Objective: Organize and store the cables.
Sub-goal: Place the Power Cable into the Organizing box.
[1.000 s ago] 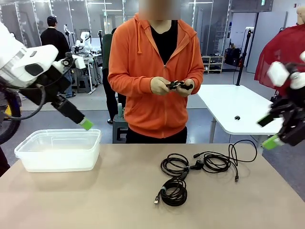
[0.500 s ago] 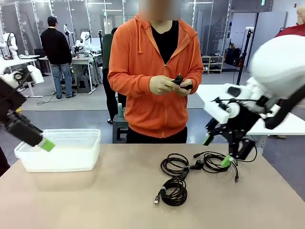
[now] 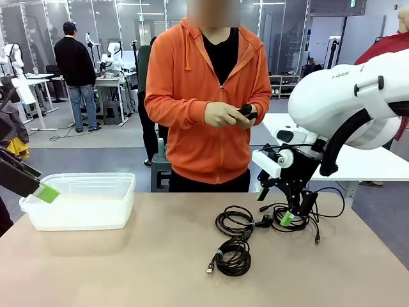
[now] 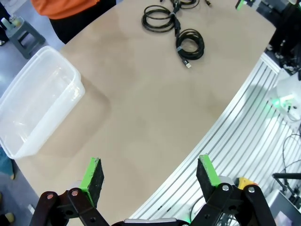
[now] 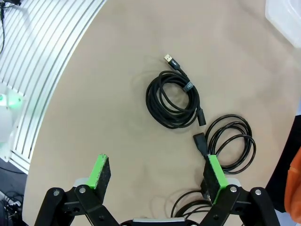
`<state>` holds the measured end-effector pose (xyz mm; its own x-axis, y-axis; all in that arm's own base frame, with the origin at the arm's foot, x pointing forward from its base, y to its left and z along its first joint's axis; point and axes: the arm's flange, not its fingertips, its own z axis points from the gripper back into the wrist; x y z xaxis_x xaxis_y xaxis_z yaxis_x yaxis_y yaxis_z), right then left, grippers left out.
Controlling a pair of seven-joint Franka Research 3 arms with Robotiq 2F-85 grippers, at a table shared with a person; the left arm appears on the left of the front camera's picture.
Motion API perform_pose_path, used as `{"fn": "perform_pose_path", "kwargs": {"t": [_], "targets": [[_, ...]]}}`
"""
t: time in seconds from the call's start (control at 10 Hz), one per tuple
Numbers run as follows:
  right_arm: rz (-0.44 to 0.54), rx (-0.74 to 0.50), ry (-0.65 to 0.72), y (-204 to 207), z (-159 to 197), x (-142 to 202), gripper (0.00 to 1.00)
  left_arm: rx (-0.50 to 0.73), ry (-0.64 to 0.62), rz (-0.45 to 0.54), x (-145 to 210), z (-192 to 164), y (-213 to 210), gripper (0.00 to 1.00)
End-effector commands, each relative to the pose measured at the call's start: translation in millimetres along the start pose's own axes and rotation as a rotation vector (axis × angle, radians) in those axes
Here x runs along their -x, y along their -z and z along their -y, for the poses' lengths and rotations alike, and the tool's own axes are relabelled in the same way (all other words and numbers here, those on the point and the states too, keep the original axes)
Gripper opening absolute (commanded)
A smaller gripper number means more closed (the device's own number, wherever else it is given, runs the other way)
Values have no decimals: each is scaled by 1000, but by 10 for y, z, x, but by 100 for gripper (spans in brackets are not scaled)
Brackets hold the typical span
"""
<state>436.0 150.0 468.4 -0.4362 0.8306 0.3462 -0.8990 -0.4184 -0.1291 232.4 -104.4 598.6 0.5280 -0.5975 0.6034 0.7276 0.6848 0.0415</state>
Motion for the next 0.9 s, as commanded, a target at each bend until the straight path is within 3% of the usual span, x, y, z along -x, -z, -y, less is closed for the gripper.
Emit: {"fn": "perform_pose_path", "kwargs": {"t": [0.0,0.2,0.6,0.8], "targets": [[31,-8,-4,-27,-42,7,100,5,8,-9,-8,-6,43,100],[1,-4,4,-4,-10,4,100,5,8,-9,-8,-6,43,100],[-60,11,355,32,662,345,100,5,8,-9,-8,-6,43,100],[-124,40,406,127,939,484,100,5,8,-9,-8,-6,43,100]]}}
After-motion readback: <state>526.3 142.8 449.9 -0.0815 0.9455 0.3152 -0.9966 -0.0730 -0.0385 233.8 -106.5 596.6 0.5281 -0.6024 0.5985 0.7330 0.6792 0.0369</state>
